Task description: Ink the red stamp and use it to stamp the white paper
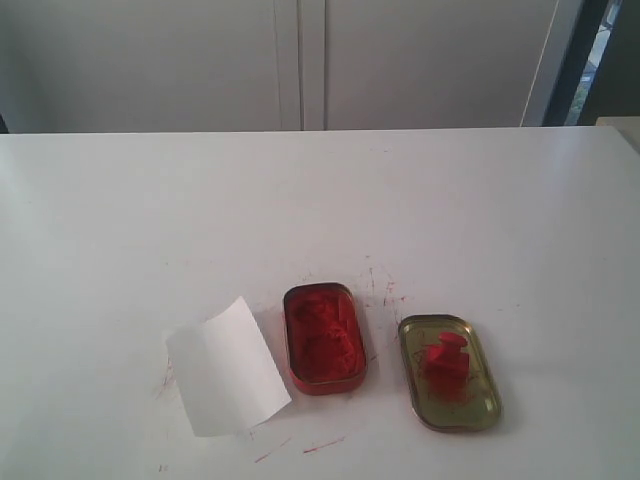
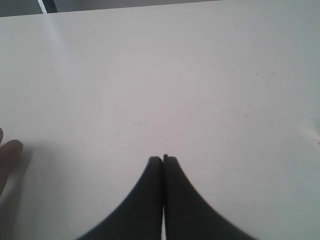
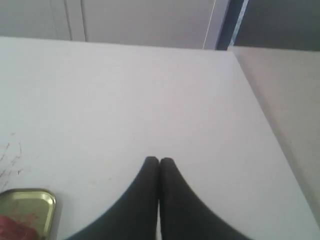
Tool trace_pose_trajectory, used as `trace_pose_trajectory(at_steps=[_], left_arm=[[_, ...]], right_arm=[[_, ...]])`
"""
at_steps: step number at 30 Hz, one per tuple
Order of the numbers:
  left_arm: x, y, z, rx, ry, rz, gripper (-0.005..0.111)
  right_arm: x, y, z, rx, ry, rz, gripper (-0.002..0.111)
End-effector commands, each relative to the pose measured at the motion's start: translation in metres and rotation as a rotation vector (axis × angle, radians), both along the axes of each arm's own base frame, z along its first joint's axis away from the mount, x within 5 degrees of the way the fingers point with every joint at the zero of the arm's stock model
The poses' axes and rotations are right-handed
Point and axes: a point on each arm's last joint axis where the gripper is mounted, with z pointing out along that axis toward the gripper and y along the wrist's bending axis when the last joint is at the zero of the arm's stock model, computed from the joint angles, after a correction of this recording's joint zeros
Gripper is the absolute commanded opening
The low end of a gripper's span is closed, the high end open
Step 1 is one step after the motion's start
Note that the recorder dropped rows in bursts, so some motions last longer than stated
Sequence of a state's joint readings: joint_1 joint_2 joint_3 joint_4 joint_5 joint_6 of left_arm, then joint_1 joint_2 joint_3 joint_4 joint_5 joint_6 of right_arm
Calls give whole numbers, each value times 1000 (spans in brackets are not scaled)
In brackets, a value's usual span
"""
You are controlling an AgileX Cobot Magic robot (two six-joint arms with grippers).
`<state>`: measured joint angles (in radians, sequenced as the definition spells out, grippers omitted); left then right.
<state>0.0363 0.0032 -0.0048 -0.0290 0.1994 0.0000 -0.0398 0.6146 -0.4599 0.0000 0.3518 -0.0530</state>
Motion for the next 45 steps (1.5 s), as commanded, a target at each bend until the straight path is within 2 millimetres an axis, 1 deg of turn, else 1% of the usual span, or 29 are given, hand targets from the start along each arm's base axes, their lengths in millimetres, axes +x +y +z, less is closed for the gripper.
trace_pose_trajectory(at_steps=[1, 5, 6, 8, 12, 13, 15, 19, 22, 28, 34, 38, 41, 45], left_arm=[[0, 0, -2, -1, 4, 1, 0], [0, 0, -2, -1, 4, 1, 0], [0, 0, -2, -1, 4, 1, 0], [0, 0, -2, -1, 4, 1, 0], [0, 0, -2, -1, 4, 1, 0], [0, 0, -2, -1, 4, 1, 0], [0, 0, -2, -1, 4, 1, 0], [0, 0, -2, -1, 4, 1, 0], [0, 0, -2, -1, 4, 1, 0], [0, 0, -2, -1, 4, 1, 0], [0, 0, -2, -1, 4, 1, 0], [0, 0, -2, -1, 4, 1, 0], [0, 0, -2, -1, 4, 1, 0], [0, 0, -2, -1, 4, 1, 0]], right_arm=[[18, -1, 5, 22, 122, -8, 0], [38, -2, 8, 27, 237, -8, 0], [48, -2, 9, 29, 295, -8, 0], [63, -2, 8, 34, 356, -8, 0], [87, -1, 1, 75, 451, -3, 0], [90, 0, 0, 76, 470, -1, 0], [103, 7, -7, 31, 533, 63, 0], [115, 20, -17, -3, 600, 136, 0], [130, 39, -24, -39, 647, 220, 0], [143, 59, -34, -81, 742, 306, 0], [158, 69, -42, -77, 821, 386, 0], [169, 77, -48, -83, 859, 497, 0], [173, 83, -52, -77, 855, 573, 0], [171, 94, -56, -107, 852, 656, 0]])
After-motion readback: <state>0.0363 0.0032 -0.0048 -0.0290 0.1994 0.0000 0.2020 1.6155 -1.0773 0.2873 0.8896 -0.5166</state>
